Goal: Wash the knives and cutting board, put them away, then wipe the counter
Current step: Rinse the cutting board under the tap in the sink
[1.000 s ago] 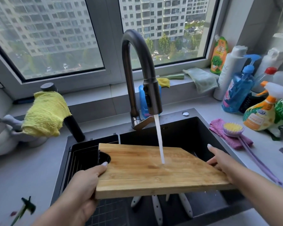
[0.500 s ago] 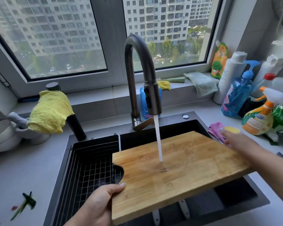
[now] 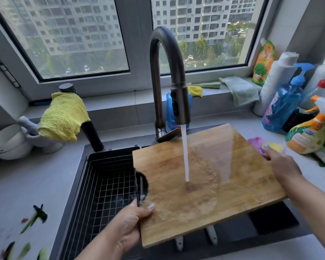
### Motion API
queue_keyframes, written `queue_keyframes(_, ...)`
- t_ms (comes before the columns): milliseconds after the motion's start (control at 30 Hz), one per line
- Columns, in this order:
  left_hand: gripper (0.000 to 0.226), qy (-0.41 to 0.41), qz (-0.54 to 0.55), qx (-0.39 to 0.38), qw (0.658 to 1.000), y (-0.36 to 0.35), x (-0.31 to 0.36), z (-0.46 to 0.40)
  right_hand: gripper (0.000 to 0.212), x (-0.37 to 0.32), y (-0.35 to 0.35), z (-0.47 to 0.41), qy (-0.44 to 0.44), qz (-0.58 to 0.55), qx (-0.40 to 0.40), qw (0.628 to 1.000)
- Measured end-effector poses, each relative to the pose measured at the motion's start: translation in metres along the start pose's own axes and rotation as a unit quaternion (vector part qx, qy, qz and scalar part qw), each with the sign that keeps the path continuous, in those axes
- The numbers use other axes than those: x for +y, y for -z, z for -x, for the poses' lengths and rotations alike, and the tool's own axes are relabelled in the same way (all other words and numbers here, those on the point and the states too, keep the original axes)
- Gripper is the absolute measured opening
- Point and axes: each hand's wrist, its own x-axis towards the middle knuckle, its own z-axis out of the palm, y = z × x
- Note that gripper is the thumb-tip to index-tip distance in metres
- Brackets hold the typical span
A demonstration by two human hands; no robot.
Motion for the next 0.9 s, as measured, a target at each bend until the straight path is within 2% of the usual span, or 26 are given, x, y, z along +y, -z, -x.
queue_keyframes(67, 0.046, -0.025, -0.016, 0.011, 0.999, 0.005, 0.009, -0.003, 0.063, 0.021, -0.017, -0.012, -0.011, -0.042, -0.025, 0.999)
queue_keyframes(167, 0.044, -0.042, -0.033, 0.015, 0.998, 0.011, 0.025, -0.003, 0.110, 0.094, -0.049, -0.068, -0.038, -0.061, -0.071, 0.995)
queue_keyframes(200, 0.043, -0.048, -0.040, 0.010, 0.998, 0.012, 0.030, -0.002, 0.112, 0.114, -0.061, -0.080, -0.075, -0.076, -0.096, 0.990)
queue_keyframes(300, 0.038, -0.063, -0.060, -0.003, 0.996, 0.013, 0.042, 0.002, 0.080, 0.089, -0.068, -0.022, -0.151, -0.118, -0.149, 0.970)
queue_keyframes(433, 0.032, -0.093, -0.103, -0.001, 0.990, 0.006, 0.054, 0.008, 0.062, 0.071, -0.076, 0.009, -0.187, -0.105, -0.222, 0.951)
queue_keyframes(633, 0.021, -0.116, -0.138, -0.001, 0.984, -0.004, 0.062, 0.019, 0.071, 0.077, -0.089, 0.009, -0.242, -0.074, -0.220, 0.942)
queue_keyframes(733, 0.025, -0.124, -0.140, -0.002, 0.982, -0.003, 0.059, 0.021, 0.078, 0.079, -0.091, 0.005, -0.253, -0.064, -0.238, 0.935)
queue_keyframes(900, 0.032, -0.124, -0.117, -0.004, 0.985, 0.006, 0.043, 0.022, 0.075, 0.072, -0.086, 0.000, -0.242, -0.054, -0.235, 0.940)
